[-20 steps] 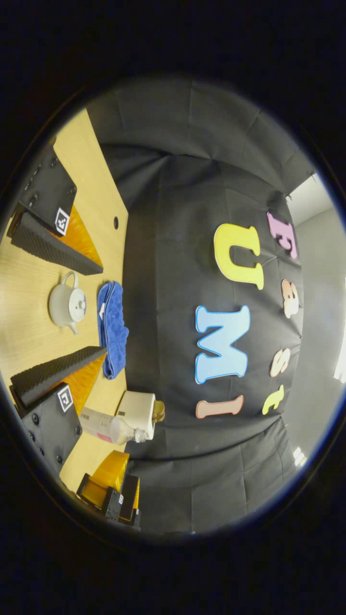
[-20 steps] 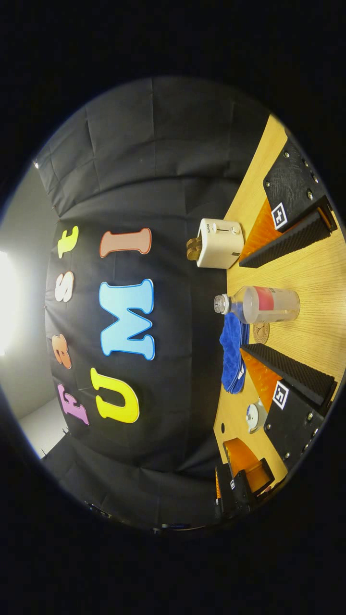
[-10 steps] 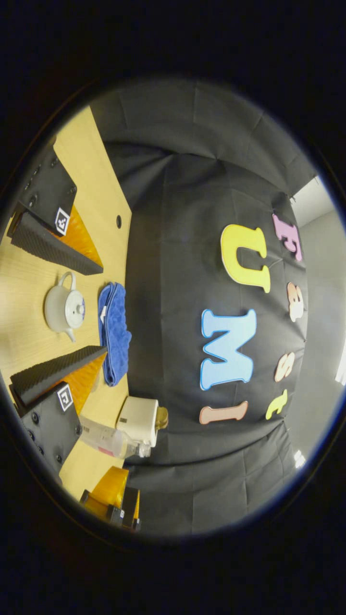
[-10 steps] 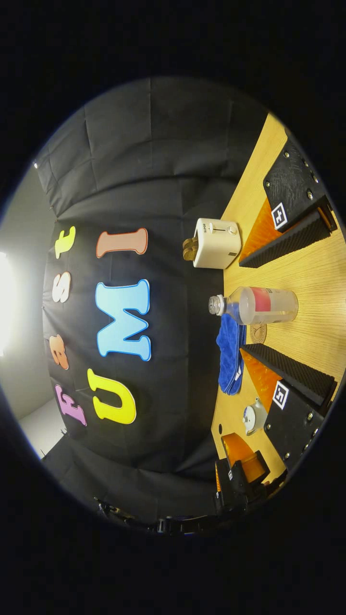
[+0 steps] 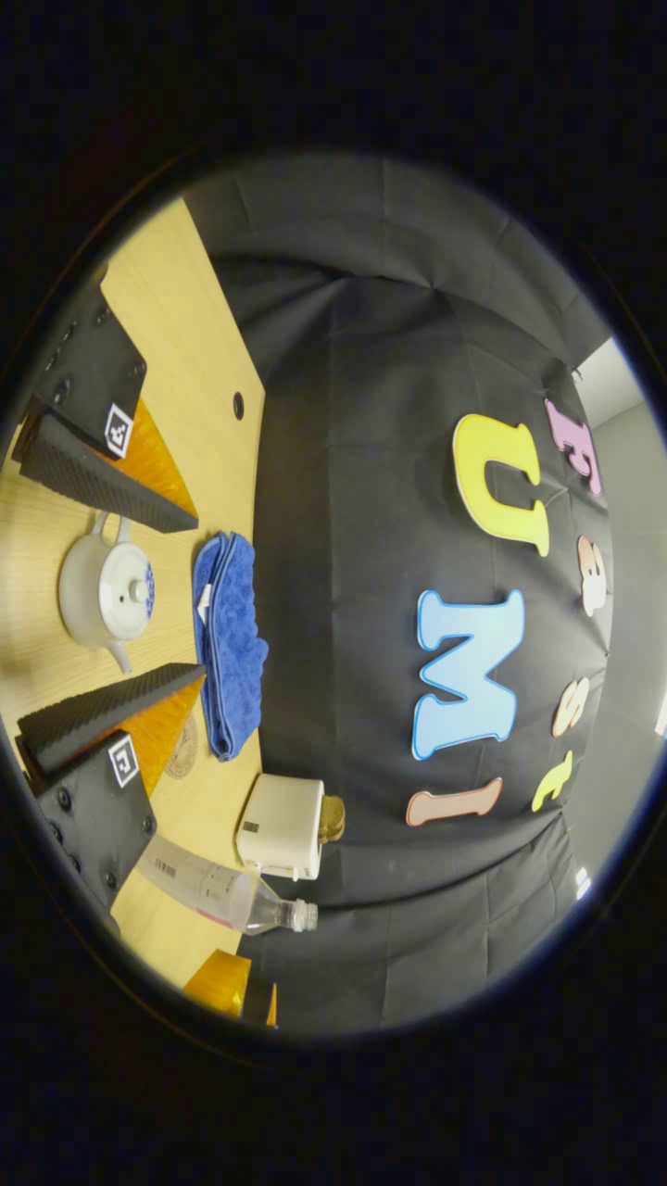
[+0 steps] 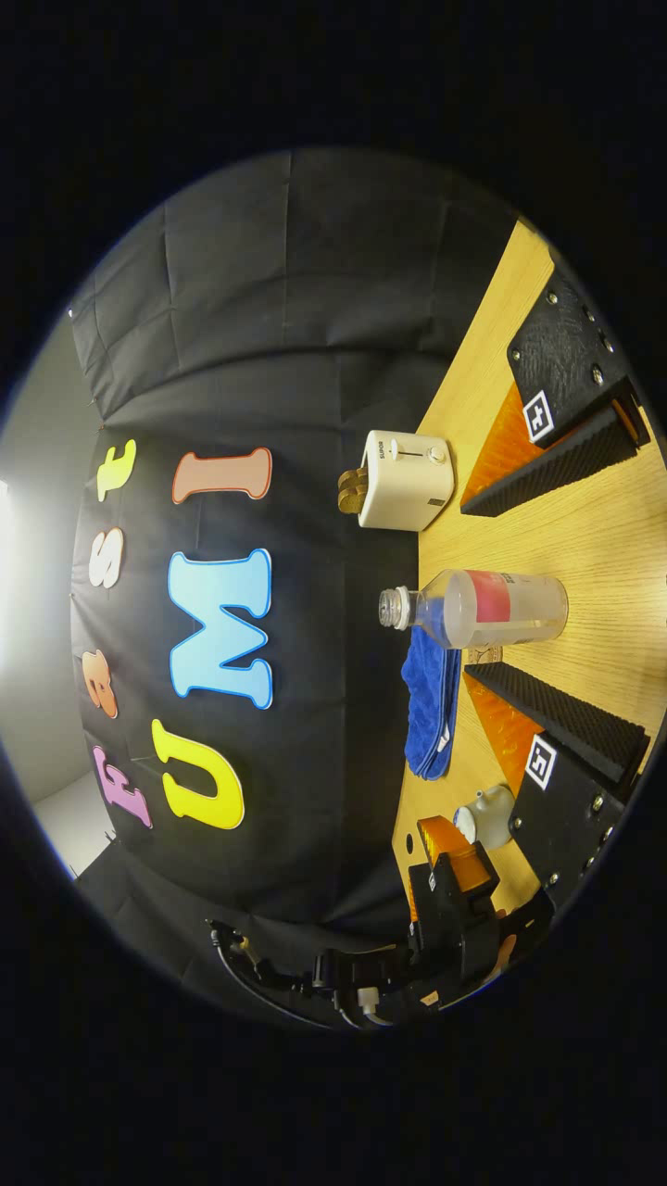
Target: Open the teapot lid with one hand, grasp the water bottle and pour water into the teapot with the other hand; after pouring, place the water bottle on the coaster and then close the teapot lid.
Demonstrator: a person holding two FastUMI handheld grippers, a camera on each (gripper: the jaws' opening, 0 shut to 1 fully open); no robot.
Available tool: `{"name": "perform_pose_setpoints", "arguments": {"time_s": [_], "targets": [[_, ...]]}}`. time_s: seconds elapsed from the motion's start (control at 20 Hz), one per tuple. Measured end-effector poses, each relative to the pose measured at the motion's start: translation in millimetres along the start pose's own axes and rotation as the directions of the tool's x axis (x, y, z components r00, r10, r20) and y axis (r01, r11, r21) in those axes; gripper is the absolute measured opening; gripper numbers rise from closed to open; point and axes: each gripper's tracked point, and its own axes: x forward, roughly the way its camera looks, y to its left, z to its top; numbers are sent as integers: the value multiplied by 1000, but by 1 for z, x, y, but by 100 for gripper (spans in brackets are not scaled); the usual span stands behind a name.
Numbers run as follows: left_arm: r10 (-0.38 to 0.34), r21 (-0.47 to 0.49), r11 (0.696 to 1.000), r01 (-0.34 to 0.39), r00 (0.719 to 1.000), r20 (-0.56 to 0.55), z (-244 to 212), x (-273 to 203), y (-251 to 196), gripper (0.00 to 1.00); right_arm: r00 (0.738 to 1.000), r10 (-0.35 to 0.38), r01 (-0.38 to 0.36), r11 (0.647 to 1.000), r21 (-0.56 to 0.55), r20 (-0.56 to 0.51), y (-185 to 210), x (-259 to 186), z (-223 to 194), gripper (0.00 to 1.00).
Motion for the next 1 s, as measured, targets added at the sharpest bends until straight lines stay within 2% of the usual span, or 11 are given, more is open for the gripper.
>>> {"name": "perform_pose_setpoints", "arguments": {"time_s": [0.15,0.2,0.35,0.5,0.6,0.85,0.95,1.0], "targets": [[12,5,1000,-12,1000,-14,-10,10,4,92,1000,-14,14,1000,-2,-20,-7,1,-9,99],[10,2,1000,-10,1000,-21,-12,12,4,86,999,-18,18,1000,0,-27,-9,2,-12,99],[15,7,1000,-14,999,-32,-16,15,5,80,999,-29,30,999,14,-45,-15,4,-19,99],[18,9,1000,-18,999,-48,-23,18,5,78,998,-39,40,999,24,-54,-20,7,-23,99],[27,5,1000,-27,998,-60,-28,21,8,67,998,-41,42,999,24,-57,-21,8,-24,99],[26,6,1000,-25,997,-72,-32,24,8,65,997,-46,48,998,31,-69,-23,11,-30,99],[36,25,999,-34,996,-75,-32,22,13,46,996,-45,48,998,40,-76,-23,12,-33,99],[30,27,999,-28,996,-78,-31,22,12,45,996,-44,47,998,43,-78,-22,12,-35,99]]}}
